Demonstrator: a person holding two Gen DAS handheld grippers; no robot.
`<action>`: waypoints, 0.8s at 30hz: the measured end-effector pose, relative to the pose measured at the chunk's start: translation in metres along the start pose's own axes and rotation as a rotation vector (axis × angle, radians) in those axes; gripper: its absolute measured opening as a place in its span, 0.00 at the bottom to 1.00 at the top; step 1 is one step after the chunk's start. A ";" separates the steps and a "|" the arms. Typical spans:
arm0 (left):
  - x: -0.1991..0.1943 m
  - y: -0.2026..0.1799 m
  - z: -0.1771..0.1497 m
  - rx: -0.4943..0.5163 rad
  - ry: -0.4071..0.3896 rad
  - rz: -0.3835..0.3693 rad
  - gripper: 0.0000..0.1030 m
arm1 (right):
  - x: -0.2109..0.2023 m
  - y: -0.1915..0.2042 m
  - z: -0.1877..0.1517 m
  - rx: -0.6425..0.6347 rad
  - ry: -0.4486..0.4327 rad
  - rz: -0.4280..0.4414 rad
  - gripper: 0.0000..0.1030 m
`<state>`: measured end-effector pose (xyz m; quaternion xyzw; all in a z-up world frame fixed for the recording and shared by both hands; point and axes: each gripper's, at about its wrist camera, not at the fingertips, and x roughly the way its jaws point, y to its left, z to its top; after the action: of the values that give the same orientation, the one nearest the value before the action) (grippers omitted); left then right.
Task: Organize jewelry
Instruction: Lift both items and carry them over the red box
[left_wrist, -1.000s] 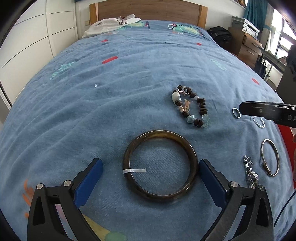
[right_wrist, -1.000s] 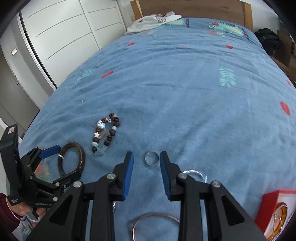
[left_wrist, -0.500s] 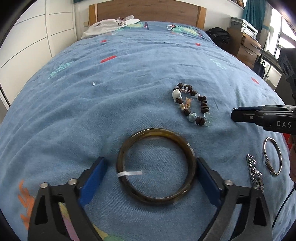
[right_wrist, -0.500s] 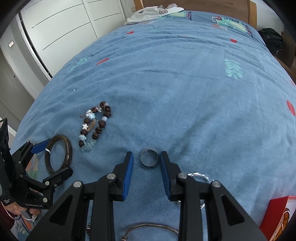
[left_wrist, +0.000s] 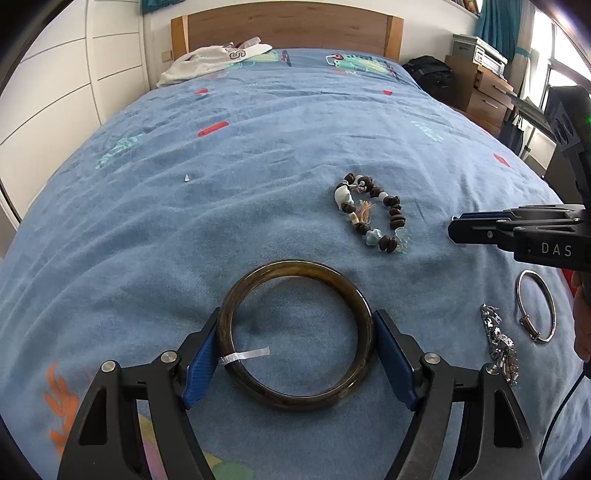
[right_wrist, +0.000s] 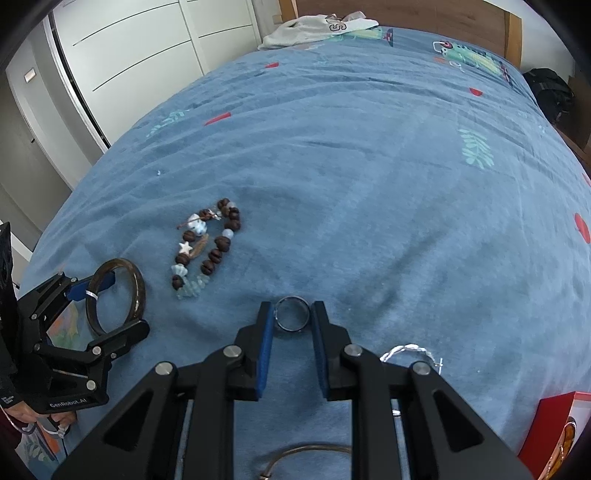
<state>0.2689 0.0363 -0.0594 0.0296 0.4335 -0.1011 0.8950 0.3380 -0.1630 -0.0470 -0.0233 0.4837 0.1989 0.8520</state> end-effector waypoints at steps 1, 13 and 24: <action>-0.001 0.000 0.000 -0.002 0.000 0.001 0.74 | -0.003 0.001 0.000 0.003 -0.005 0.005 0.19; -0.052 -0.008 0.009 -0.006 -0.042 0.005 0.74 | -0.068 0.009 -0.009 0.013 -0.078 0.011 0.19; -0.109 -0.061 0.015 0.012 -0.091 -0.058 0.74 | -0.181 -0.033 -0.051 0.070 -0.166 -0.093 0.19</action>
<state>0.2024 -0.0089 0.0374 0.0178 0.3926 -0.1309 0.9102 0.2268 -0.2620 0.0718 0.0005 0.4166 0.1434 0.8977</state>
